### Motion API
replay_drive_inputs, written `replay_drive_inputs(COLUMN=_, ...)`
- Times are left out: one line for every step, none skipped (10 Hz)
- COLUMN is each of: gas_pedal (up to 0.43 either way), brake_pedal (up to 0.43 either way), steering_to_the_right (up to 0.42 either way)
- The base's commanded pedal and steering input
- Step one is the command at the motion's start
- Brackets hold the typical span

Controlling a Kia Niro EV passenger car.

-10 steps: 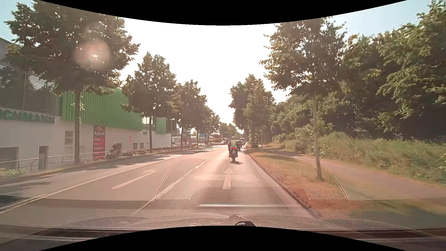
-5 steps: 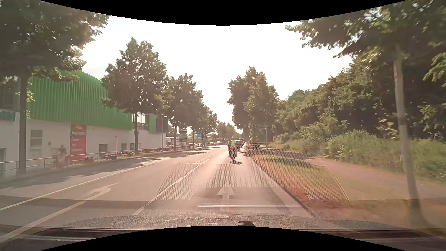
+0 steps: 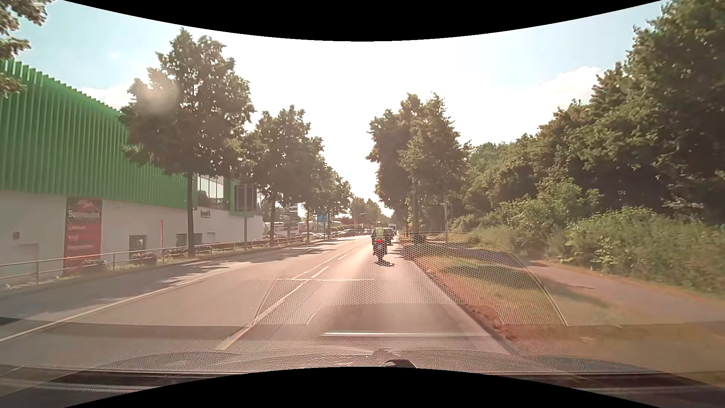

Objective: Follow the waypoints while adhering to traffic rules and regulations

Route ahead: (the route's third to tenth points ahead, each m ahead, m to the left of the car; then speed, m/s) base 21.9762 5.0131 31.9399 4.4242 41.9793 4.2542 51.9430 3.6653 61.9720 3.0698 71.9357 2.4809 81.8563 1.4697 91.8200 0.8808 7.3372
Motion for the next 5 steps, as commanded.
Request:
replay_drive_inputs(gas_pedal=0.150, brake_pedal=0.000, steering_to_the_right=0.006)
replay_drive_inputs(gas_pedal=0.150, brake_pedal=0.000, steering_to_the_right=0.006)
replay_drive_inputs(gas_pedal=0.150, brake_pedal=0.000, steering_to_the_right=0.006)
replay_drive_inputs(gas_pedal=0.157, brake_pedal=0.000, steering_to_the_right=0.006)
replay_drive_inputs(gas_pedal=0.157, brake_pedal=0.000, steering_to_the_right=0.006)
